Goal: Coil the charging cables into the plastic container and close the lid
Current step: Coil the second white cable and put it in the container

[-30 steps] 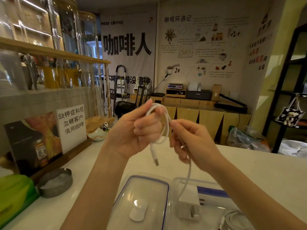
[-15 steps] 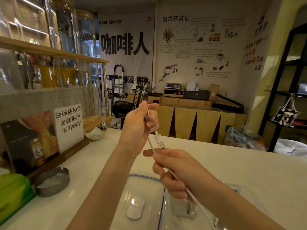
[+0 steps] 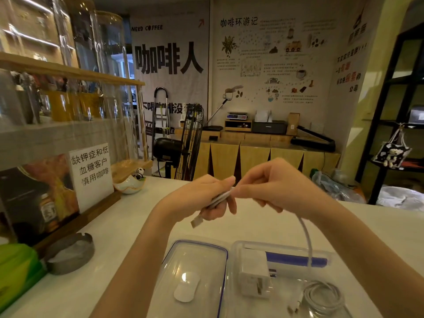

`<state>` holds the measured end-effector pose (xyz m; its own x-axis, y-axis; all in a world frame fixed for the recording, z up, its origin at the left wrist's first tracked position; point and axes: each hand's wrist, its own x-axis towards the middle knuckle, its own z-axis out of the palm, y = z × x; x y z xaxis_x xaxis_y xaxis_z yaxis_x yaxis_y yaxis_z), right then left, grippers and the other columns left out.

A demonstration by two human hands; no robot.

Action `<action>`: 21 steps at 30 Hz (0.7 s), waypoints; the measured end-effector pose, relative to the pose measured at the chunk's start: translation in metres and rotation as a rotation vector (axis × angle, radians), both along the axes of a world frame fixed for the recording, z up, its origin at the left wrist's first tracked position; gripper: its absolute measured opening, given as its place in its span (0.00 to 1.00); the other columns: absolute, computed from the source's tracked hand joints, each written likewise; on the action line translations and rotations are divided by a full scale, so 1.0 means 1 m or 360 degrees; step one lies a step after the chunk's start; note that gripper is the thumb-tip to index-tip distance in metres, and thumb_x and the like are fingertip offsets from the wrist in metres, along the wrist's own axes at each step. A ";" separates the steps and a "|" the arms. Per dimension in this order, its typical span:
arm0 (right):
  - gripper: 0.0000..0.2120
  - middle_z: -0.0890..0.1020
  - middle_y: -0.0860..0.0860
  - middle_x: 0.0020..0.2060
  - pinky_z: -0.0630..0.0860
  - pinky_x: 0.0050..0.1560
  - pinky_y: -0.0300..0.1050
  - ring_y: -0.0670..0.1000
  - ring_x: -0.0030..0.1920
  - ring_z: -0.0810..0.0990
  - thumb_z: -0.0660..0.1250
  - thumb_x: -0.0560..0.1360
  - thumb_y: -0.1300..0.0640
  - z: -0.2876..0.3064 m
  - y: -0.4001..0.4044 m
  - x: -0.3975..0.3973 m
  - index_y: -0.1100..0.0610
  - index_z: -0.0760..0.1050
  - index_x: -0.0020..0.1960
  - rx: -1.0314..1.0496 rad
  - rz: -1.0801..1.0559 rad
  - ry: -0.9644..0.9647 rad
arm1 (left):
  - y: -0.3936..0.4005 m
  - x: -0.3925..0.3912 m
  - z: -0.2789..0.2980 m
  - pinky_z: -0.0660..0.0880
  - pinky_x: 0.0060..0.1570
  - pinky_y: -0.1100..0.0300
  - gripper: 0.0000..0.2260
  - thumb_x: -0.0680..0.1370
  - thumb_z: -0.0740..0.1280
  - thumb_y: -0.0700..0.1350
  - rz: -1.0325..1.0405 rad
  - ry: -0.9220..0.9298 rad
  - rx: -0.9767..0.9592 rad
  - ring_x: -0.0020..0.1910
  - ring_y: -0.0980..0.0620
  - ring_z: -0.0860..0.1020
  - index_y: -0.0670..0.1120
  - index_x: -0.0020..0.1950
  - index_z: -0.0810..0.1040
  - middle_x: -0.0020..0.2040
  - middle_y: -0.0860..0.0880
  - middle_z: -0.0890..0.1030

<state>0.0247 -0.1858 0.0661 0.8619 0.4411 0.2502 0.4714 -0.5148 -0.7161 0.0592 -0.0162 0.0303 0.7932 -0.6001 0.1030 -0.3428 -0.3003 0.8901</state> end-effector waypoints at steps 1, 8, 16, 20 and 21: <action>0.06 0.75 0.47 0.20 0.63 0.19 0.31 0.42 0.19 0.66 0.70 0.67 0.53 0.003 -0.004 0.002 0.56 0.81 0.38 0.0046 -0.0003 -0.0038 | 0.002 0.000 0.001 0.63 0.22 0.67 0.22 0.78 0.51 0.55 -0.0122 0.0096 -0.0074 0.18 0.57 0.64 0.43 0.35 0.76 0.19 0.55 0.69; 0.09 0.75 0.48 0.22 0.61 0.20 0.35 0.45 0.20 0.65 0.70 0.62 0.50 0.000 -0.012 0.013 0.54 0.83 0.38 0.0550 0.0218 0.0149 | 0.010 -0.002 0.005 0.64 0.24 0.67 0.16 0.79 0.54 0.51 -0.1145 0.0406 -0.0600 0.22 0.57 0.64 0.42 0.42 0.75 0.24 0.55 0.68; 0.12 0.72 0.48 0.20 0.61 0.17 0.34 0.44 0.17 0.64 0.59 0.76 0.53 -0.031 0.019 0.005 0.59 0.76 0.41 0.0838 0.0051 0.0472 | -0.009 -0.002 0.013 0.63 0.31 0.60 0.16 0.81 0.50 0.46 -0.1149 0.0927 -0.2042 0.28 0.52 0.63 0.35 0.50 0.70 0.29 0.45 0.66; 0.12 0.70 0.50 0.25 0.62 0.17 0.35 0.44 0.18 0.64 0.55 0.79 0.54 -0.051 0.033 -0.009 0.56 0.76 0.50 0.0443 0.0079 0.0495 | -0.005 0.005 0.008 0.67 0.27 0.62 0.18 0.79 0.52 0.48 -0.0766 0.0885 -0.2253 0.23 0.53 0.66 0.36 0.46 0.74 0.26 0.46 0.72; 0.11 0.69 0.50 0.26 0.62 0.17 0.35 0.43 0.18 0.64 0.54 0.79 0.55 -0.053 0.035 -0.013 0.57 0.75 0.52 0.0381 0.0095 0.0486 | -0.003 0.006 0.008 0.67 0.25 0.64 0.18 0.79 0.52 0.49 -0.0578 0.0799 -0.2229 0.22 0.54 0.67 0.38 0.44 0.75 0.24 0.49 0.71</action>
<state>0.0121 -0.1509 0.0136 0.8873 0.4528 0.0879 0.2418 -0.2943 -0.9246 0.0653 -0.0193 0.0385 0.7542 -0.4158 0.5083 0.2036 0.8839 0.4210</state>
